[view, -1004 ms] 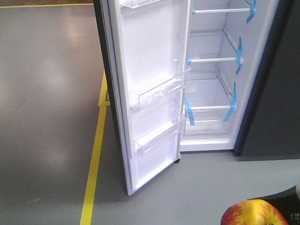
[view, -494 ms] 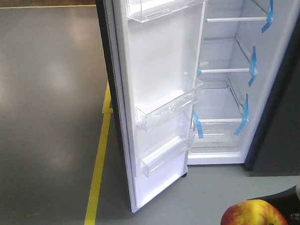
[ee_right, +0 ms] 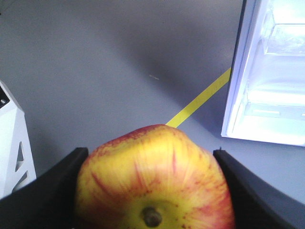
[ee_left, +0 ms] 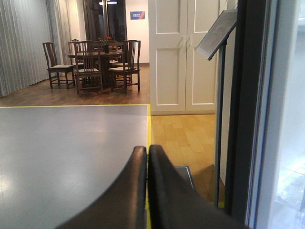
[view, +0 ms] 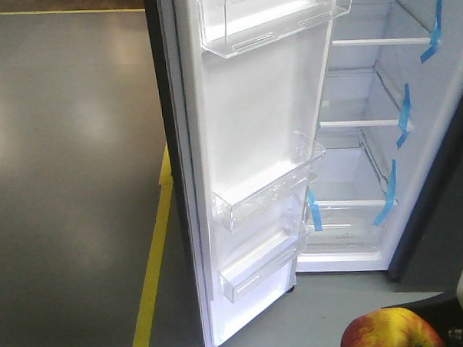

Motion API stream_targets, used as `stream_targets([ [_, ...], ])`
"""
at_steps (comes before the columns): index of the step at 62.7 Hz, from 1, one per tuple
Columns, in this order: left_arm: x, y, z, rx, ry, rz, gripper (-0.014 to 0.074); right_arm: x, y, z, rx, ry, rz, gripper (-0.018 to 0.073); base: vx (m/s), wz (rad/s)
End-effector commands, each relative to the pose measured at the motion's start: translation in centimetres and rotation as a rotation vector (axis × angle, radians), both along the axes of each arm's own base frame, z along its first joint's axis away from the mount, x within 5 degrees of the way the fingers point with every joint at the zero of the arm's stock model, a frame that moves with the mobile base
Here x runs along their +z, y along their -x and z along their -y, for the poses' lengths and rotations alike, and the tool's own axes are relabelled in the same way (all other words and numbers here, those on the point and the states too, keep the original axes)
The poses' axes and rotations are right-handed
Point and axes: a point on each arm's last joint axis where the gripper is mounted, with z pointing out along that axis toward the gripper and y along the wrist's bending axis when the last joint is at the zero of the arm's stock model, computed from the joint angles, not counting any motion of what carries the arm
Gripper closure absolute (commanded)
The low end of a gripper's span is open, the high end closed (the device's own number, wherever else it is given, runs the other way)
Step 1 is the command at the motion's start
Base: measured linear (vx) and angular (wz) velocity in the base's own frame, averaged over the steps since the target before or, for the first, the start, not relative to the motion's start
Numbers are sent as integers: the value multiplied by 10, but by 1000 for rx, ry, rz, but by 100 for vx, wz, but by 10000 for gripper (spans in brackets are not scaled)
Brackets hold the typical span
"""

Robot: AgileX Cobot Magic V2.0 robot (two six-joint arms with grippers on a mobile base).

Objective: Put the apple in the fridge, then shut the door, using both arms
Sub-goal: 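Approach the refrigerator door bins, holding the apple in the right gripper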

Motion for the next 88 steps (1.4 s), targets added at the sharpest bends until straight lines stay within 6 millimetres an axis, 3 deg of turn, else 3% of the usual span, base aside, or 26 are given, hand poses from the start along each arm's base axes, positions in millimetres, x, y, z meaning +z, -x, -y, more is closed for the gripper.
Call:
stream_targets([
  [1,0,1,0,1,11,66,603,13,-3,-2,-17,-62,57,124,14,-1],
  [88,0,1,0,1,11,66,603,13,-3,-2,-17,-62,57,124,10,-2],
])
